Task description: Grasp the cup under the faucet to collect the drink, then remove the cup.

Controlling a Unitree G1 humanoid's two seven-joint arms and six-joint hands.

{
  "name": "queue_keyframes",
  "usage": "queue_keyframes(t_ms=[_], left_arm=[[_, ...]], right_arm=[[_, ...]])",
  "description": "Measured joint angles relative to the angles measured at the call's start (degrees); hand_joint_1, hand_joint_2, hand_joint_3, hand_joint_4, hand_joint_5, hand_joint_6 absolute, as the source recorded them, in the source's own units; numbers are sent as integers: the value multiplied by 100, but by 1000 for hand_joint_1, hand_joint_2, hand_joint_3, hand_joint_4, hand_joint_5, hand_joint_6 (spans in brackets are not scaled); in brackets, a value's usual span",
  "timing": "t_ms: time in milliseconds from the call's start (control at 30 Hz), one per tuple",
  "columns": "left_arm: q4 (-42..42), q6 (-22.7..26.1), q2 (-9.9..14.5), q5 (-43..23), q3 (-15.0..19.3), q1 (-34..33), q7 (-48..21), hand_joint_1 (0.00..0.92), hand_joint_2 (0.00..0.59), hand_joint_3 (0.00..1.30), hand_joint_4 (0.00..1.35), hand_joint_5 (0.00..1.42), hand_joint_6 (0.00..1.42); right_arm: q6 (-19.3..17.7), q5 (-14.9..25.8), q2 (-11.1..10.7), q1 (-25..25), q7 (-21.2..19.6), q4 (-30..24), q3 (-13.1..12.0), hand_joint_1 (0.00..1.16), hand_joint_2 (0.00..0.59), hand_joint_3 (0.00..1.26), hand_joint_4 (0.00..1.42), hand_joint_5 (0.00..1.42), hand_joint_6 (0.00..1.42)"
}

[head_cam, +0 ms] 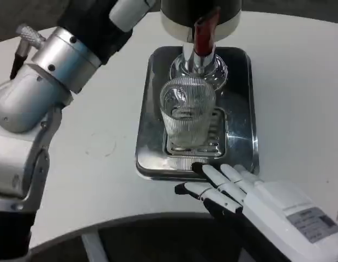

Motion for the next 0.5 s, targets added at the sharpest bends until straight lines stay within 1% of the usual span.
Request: queue_keyframes(t_ms=[200, 500], left_arm=[[266, 297, -34, 35, -17, -134, -206, 0, 124, 164, 111, 229, 315], [546, 365, -68, 106, -42, -141, -225, 0, 124, 163, 110, 228, 313]], right_arm=[[0, 7, -1, -14, 0, 0, -79, 453, 484, 164, 11, 0, 33], [0, 40, -1, -24, 1, 0, -145, 453, 484, 164, 11, 0, 33]])
